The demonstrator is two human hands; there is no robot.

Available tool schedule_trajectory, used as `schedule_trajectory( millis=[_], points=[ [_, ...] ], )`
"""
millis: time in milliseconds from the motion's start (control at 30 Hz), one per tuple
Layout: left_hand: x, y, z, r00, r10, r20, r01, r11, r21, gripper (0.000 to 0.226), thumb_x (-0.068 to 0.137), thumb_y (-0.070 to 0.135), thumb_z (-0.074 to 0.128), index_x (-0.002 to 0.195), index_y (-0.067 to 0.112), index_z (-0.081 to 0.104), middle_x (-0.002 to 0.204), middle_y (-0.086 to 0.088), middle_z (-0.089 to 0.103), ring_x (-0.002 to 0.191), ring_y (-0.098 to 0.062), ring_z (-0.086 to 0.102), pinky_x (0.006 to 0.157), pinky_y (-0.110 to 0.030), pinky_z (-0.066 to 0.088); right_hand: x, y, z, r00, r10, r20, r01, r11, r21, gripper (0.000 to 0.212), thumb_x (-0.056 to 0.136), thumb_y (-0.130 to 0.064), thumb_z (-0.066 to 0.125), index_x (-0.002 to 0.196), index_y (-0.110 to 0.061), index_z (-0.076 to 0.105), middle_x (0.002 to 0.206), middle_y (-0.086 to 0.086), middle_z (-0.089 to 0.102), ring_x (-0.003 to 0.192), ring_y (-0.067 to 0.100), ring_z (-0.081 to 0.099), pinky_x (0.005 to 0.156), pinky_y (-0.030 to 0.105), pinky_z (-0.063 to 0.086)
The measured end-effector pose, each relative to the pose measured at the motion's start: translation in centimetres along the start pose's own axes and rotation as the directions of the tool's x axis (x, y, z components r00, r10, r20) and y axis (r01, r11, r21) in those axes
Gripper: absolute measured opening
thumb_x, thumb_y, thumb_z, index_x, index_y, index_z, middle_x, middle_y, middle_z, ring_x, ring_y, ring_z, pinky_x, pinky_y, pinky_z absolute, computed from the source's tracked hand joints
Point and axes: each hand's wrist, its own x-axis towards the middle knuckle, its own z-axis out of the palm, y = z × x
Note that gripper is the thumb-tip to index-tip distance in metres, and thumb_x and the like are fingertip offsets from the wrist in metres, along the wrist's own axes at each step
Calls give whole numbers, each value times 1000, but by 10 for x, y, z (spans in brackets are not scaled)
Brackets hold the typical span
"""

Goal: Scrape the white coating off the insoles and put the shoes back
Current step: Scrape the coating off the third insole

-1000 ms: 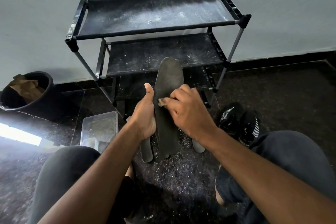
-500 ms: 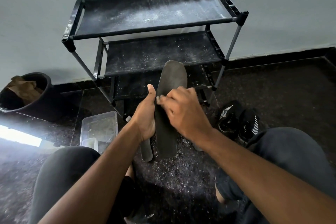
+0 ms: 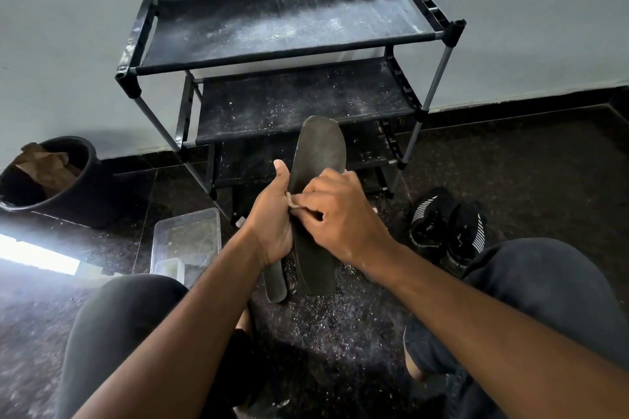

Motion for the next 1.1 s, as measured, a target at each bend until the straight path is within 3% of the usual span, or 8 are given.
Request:
schedule_trajectory(
  millis=[133,233,400,567,700,800,900,1100],
  points=[
    [-2,0,2,1000,20,7,-20,999,-32,82,104,67,18,139,6,60,138,-18,65,129,-26,63,111,-42,46,10,18,-15,993,89,-82,-104,974,-199,9,89,-27,69,87,-23,77,78,-9,63,86,16,52,76,34,30],
    [-1,2,1,1000,20,22,-19,1000,-23,85,103,69,18,143,5,56,144,-19,61,136,-28,57,116,-44,41,11,18,-18,985,128,-119,-148,973,-178,9,89,-27,69,84,-23,76,76,-9,62,84,15,50,75,32,28],
    [-3,6,0,997,71,7,-71,997,-3,91,101,72,14,140,3,58,138,-17,66,127,-24,65,109,-38,47,-1,-7,-10,994,35,101,-26,996,-82,20,87,-29,64,71,-20,72,68,-8,60,81,16,51,75,39,34],
    [-3,7,2,993,114,23,-113,992,-64,93,100,72,10,131,2,62,133,-17,69,125,-24,66,104,-36,55,7,9,-18,993,116,20,-107,957,-270,18,91,-33,64,80,-24,74,78,-9,62,90,16,48,77,35,31],
    [0,9,-2,993,110,30,-109,993,-48,99,98,74,6,138,0,58,142,-18,63,134,-26,59,116,-38,42,0,-4,-8,994,80,73,-72,991,-110,19,90,-26,66,74,-17,72,70,-5,61,85,19,51,73,35,34],
    [1,8,-5,993,111,34,-110,993,-37,100,98,75,6,142,0,55,144,-17,62,134,-25,59,115,-38,44,-1,-5,-8,988,110,105,-105,993,-52,25,88,-27,65,64,-19,66,63,-8,55,79,14,48,71,34,35],
    [0,7,-1,992,124,28,-122,991,-59,96,100,72,8,133,-1,60,136,-19,67,125,-25,66,100,-34,57,1,-2,-10,987,159,28,-153,976,-153,19,88,-27,68,72,-20,73,70,-7,62,93,17,53,73,31,31],
    [1,7,-5,992,123,-12,-123,992,3,97,99,74,7,144,2,53,143,-17,62,135,-25,59,115,-37,42,-3,-8,-4,987,102,122,-107,994,38,19,90,-27,64,80,-16,75,73,-6,64,84,14,52,77,39,42]
  ],
)
